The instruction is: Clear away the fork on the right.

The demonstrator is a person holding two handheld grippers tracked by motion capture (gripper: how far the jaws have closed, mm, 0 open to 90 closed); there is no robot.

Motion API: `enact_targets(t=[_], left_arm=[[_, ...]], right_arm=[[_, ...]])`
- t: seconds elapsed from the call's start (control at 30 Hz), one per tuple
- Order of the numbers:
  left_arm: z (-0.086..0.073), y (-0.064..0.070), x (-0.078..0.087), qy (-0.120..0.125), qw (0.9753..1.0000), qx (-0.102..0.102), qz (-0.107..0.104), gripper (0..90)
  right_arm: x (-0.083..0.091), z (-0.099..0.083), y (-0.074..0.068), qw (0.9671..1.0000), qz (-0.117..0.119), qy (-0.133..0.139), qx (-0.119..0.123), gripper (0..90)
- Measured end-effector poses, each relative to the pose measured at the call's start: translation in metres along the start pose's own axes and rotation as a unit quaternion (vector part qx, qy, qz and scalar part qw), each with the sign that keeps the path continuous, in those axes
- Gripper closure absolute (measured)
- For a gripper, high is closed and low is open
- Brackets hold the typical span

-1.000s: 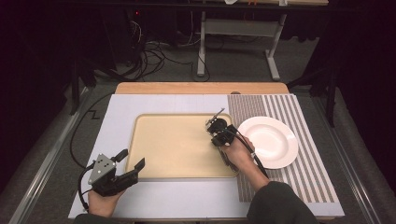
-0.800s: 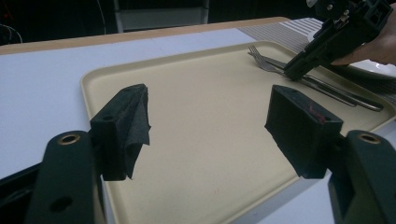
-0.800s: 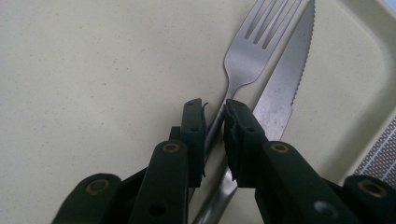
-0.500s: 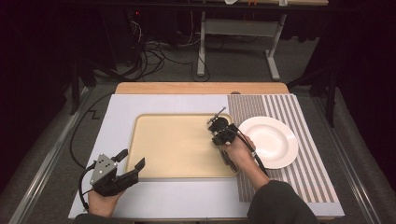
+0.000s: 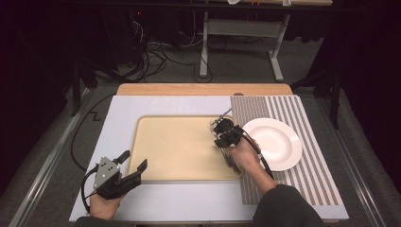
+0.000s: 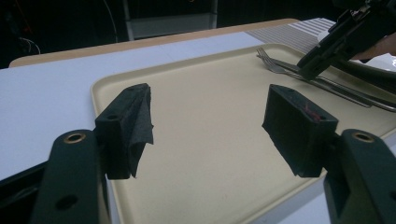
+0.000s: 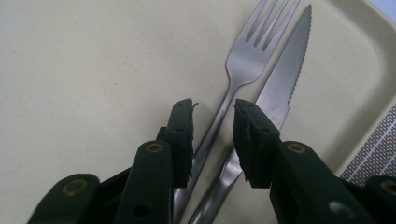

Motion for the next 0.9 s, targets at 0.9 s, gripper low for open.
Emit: enact_targets(t=[0.9], left_arm=[[-0.002,0.0,-0.001,-0.007,0.9998,0.018,-0.002,34.6]], right_arm=[[0.034,-0.025,0.01,0.9975,0.033,0.06,-0.017,56.5]])
Point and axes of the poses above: each handheld gripper's, and its own axes: x roughly backward along the jaws, z roughly out of its top, y roughly to its right, the point moved 8 cm from there along -x, roughly forward along the jaws, and after that the axes turned 8 degrees about -z, right-handed, at the moved point
